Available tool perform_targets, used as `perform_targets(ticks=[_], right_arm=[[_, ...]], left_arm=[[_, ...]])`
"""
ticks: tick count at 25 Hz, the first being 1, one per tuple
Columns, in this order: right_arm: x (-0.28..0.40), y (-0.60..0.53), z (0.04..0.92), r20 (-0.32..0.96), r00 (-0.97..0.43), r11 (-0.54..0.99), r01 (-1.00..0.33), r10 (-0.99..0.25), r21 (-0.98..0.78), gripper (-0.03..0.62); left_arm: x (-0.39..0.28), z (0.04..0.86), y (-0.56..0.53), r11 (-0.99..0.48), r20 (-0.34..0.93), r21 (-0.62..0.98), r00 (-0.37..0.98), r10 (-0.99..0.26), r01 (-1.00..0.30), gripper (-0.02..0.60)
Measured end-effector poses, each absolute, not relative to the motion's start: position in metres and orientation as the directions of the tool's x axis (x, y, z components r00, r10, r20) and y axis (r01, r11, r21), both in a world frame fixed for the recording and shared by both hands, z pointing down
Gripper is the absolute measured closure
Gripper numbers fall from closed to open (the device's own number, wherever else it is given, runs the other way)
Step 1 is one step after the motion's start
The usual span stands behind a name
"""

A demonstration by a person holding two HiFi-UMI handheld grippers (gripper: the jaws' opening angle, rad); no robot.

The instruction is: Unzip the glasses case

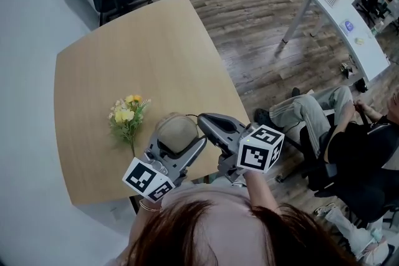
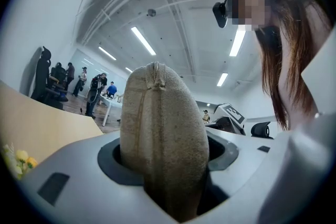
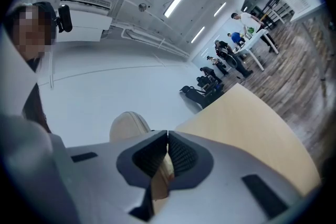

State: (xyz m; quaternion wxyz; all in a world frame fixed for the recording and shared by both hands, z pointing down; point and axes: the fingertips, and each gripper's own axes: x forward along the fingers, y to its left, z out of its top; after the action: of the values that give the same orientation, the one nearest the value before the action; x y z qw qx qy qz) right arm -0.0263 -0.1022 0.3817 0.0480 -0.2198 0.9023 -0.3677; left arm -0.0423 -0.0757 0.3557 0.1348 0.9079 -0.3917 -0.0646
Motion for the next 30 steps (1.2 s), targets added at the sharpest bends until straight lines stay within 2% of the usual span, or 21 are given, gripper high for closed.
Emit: perform_targets(ticks=[30], right_arm=[[-0.040,-0.107,0.389,0.104,-0.907,0.633,-0.363,-0.407,-0.684,0.576]], left_arm=[[-0.069,0.343,-0.088,-0.586,-0.121,0.425,0.599,-0.792,-0.689,0.282]])
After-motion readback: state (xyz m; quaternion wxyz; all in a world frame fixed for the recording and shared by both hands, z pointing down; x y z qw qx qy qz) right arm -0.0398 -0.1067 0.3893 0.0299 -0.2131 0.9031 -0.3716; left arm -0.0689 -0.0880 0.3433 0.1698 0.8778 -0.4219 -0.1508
